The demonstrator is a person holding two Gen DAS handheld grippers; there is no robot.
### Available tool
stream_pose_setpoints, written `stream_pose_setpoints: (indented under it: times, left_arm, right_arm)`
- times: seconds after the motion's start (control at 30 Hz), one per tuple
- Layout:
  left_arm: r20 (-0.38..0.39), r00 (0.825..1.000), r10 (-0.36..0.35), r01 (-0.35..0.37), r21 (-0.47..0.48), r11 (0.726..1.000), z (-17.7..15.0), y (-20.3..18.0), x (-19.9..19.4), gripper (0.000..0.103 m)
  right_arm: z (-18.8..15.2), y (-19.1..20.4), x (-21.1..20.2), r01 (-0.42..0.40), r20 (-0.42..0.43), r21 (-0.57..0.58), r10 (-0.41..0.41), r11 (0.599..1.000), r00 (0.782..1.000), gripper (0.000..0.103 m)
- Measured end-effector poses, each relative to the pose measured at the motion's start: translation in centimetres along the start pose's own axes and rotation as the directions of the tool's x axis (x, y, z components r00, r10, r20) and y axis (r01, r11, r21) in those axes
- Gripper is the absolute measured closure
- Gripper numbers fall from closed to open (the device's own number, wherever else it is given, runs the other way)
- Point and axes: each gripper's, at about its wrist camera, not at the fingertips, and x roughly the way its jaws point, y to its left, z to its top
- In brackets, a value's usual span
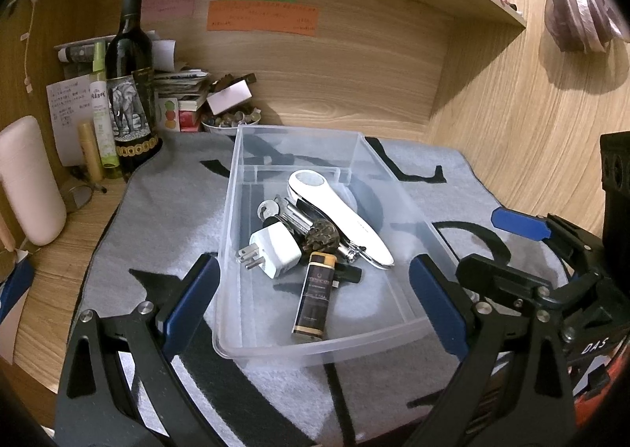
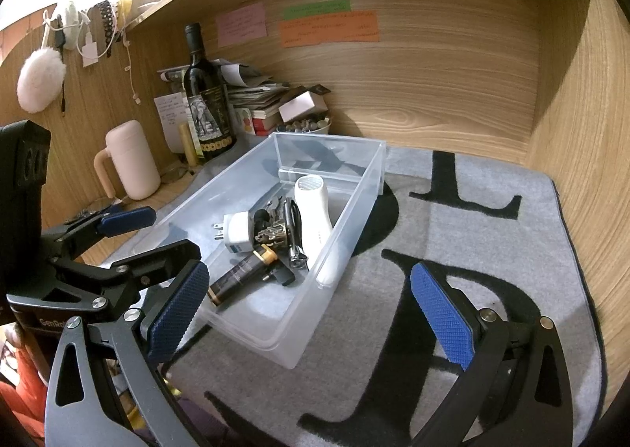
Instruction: Organize rigid objects
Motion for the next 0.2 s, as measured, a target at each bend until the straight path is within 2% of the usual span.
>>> stream_pose_setpoints:
  times: [0.2]
  left_arm:
    - [0.006,1.000,0.003,-0.003,0.003,1.000,0.04,0.12,0.01,0.005]
  right_arm:
    - [0.02,0.10,0.02,0.002,0.000,0.002,-0.002,1.000,1.000,0.000]
